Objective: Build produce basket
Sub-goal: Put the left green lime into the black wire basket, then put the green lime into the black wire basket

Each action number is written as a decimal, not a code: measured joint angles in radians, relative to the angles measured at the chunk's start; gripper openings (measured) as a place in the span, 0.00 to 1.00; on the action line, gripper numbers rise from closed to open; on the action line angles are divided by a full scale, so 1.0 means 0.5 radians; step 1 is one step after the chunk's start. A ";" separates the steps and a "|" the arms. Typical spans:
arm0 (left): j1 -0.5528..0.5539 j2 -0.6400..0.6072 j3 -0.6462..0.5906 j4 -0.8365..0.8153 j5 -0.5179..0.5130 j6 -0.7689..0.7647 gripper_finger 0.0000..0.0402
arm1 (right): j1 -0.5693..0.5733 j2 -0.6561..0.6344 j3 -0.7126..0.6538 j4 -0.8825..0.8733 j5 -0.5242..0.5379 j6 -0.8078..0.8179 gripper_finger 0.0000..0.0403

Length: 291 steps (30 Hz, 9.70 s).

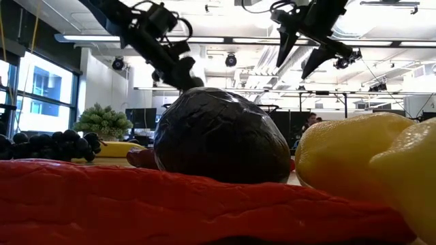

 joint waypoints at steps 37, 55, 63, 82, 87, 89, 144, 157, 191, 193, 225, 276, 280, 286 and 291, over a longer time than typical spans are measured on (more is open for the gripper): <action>0.026 0.260 0.000 0.090 -0.262 -0.091 0.69 | -0.007 0.000 0.000 -0.209 -0.080 0.316 0.75; 0.026 -0.267 0.000 0.038 -0.201 -0.134 0.69 | 0.233 -0.112 -0.001 -0.604 -0.137 0.624 0.75; 0.021 -0.399 0.001 -0.280 -0.025 -0.339 0.69 | 0.345 -0.131 -0.001 -0.915 -0.399 0.614 0.75; -0.176 -0.400 0.001 -0.695 0.282 -0.406 0.69 | 0.630 -0.131 -0.001 -1.101 -0.813 -0.072 0.75; -0.262 -0.400 0.001 -0.695 0.282 -0.405 0.69 | 0.707 -0.131 -0.074 -1.102 -0.825 -0.308 0.75; -0.288 -0.400 0.001 -0.695 0.276 -0.405 0.69 | 0.738 -0.131 -0.135 -1.103 -0.863 -0.395 0.75; -0.348 -0.400 0.001 -0.708 0.102 -0.652 0.69 | 0.763 0.472 -0.752 -0.796 -1.015 -0.590 0.74; -0.348 -0.399 0.001 -0.708 0.097 -0.600 0.69 | 0.763 0.713 -0.752 -0.790 -1.003 -0.540 0.64; -0.349 -0.399 0.001 -0.708 0.103 -0.659 0.69 | 0.665 0.495 0.007 -1.003 -0.676 -0.494 0.36; -0.349 -0.399 0.001 -0.708 0.102 -0.670 0.69 | 0.618 0.496 0.111 -0.989 -0.584 -0.548 0.36; -0.319 -0.399 0.001 -0.703 0.271 -0.937 0.76 | -0.199 0.497 0.566 0.240 -0.494 -1.618 0.36; -0.218 -0.399 0.000 0.177 0.716 -0.578 0.79 | -0.465 0.539 0.565 1.270 -0.838 -0.843 0.36; -0.218 -0.399 0.000 0.177 0.603 -0.578 0.79 | -0.439 0.590 0.565 1.353 -0.861 -0.776 0.36; -0.218 -0.399 0.000 0.173 0.597 -0.529 0.79 | -0.427 0.611 0.565 1.430 -0.894 -0.731 0.36; -0.227 -0.399 0.000 0.165 0.520 -0.426 0.79 | -0.425 0.611 0.565 1.468 -0.921 -0.642 0.36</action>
